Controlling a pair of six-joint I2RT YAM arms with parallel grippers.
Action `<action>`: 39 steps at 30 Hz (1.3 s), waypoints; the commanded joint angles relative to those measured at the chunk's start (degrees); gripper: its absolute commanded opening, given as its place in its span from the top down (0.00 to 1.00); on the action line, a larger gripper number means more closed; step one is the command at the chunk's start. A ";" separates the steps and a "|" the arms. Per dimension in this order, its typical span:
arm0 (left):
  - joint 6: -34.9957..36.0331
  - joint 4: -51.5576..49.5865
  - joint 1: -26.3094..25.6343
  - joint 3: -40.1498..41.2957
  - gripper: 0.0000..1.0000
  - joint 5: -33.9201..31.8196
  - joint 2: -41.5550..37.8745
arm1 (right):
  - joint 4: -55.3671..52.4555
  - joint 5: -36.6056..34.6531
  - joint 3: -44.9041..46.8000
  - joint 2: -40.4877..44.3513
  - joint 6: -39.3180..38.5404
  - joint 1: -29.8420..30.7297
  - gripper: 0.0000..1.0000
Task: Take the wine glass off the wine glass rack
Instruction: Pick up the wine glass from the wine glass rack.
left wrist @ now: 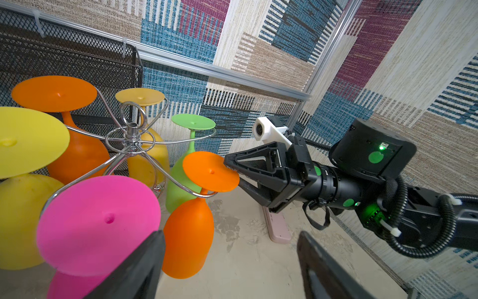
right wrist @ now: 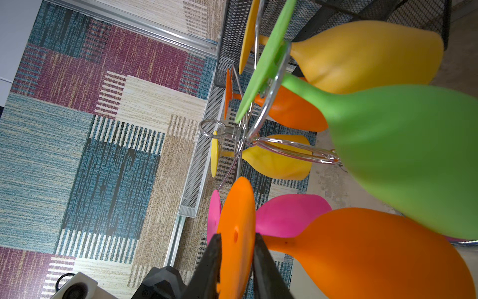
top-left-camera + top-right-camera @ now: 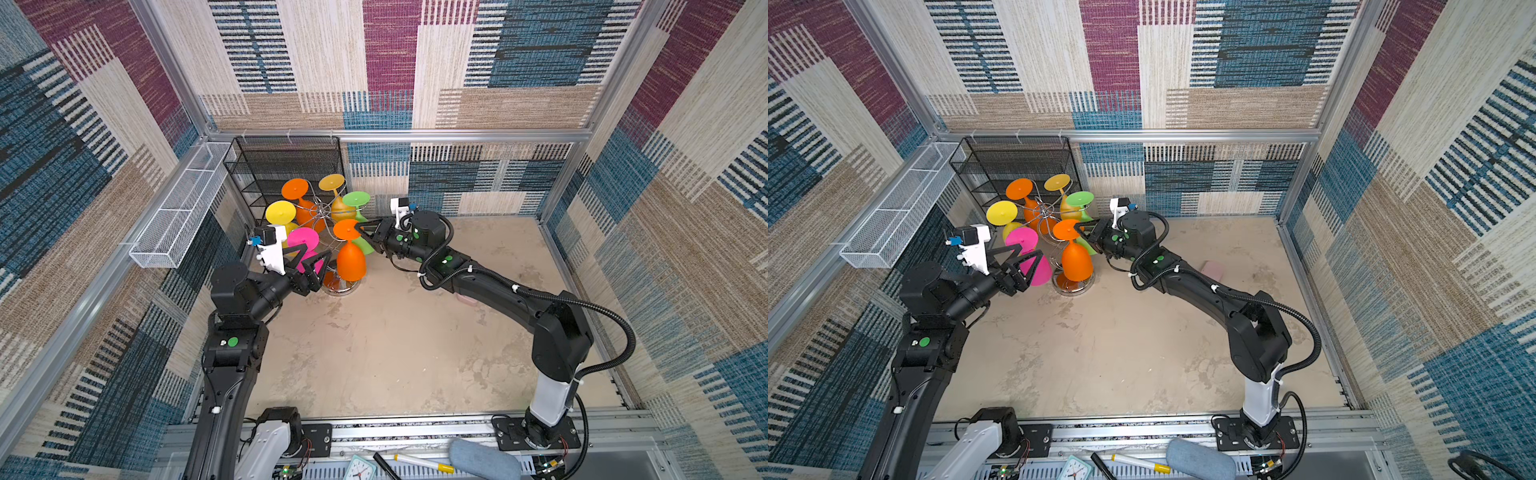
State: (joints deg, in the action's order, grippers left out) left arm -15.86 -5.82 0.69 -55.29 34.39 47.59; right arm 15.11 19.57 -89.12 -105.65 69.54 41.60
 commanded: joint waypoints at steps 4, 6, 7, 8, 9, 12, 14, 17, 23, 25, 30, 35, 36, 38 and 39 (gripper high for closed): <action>2.85 2.22 0.01 0.18 0.17 -0.33 -0.13 | 2.60 0.65 -0.44 0.35 0.51 0.23 0.85; 2.85 2.22 -0.02 0.18 0.17 -0.29 -0.13 | 2.64 0.51 -0.35 0.61 0.36 0.31 0.88; 2.85 2.24 0.01 0.09 0.17 -0.29 -0.13 | 2.63 0.33 -0.35 0.75 0.33 0.36 0.90; 2.85 2.20 0.01 0.15 0.17 -0.28 -0.13 | 2.73 0.15 -0.27 0.94 0.33 0.40 0.90; 2.85 2.26 0.01 0.16 0.17 -0.29 -0.05 | 2.73 0.04 -0.26 0.98 0.34 0.49 0.91; 2.85 2.16 0.01 0.09 0.17 -0.31 -0.05 | 2.73 -0.31 0.07 1.62 0.32 0.66 0.94; 2.85 2.19 0.01 0.14 0.17 -0.27 -0.05 | 2.81 -0.67 0.50 2.06 0.25 0.76 0.94; 2.85 2.23 0.01 0.10 0.17 -0.19 -0.04 | 2.90 -1.08 1.16 2.87 0.25 0.84 0.94; 2.89 2.22 0.01 0.20 0.17 -0.35 -0.06 | 2.81 -1.49 2.09 3.99 -0.18 1.18 0.95; 2.85 2.18 0.01 0.18 0.17 -0.29 -0.04 | 2.73 -1.48 2.20 4.04 -0.21 1.28 0.95; 2.95 2.22 0.01 0.27 0.17 -0.52 -0.09 | 2.49 -1.56 2.03 3.80 -0.28 2.01 0.95; 3.02 2.16 0.01 0.27 0.17 -0.64 -0.07 | 1.60 -1.48 0.80 2.97 -0.63 2.82 0.96; 3.03 2.22 0.01 0.27 0.17 -0.72 -0.13 | 1.59 -1.49 0.58 2.69 -0.64 3.00 0.96; 3.03 2.18 -0.03 0.27 0.17 -0.70 -0.13 | 1.35 -1.22 -0.08 2.16 -0.68 3.21 0.96; 3.03 2.22 -0.03 0.28 0.17 -0.73 -0.13 | 1.09 -1.28 -0.63 1.75 -0.77 3.30 0.96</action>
State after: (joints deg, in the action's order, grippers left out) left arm -15.25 -5.82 0.64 -55.16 33.93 47.57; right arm 15.14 17.93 -88.60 -103.24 69.30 44.64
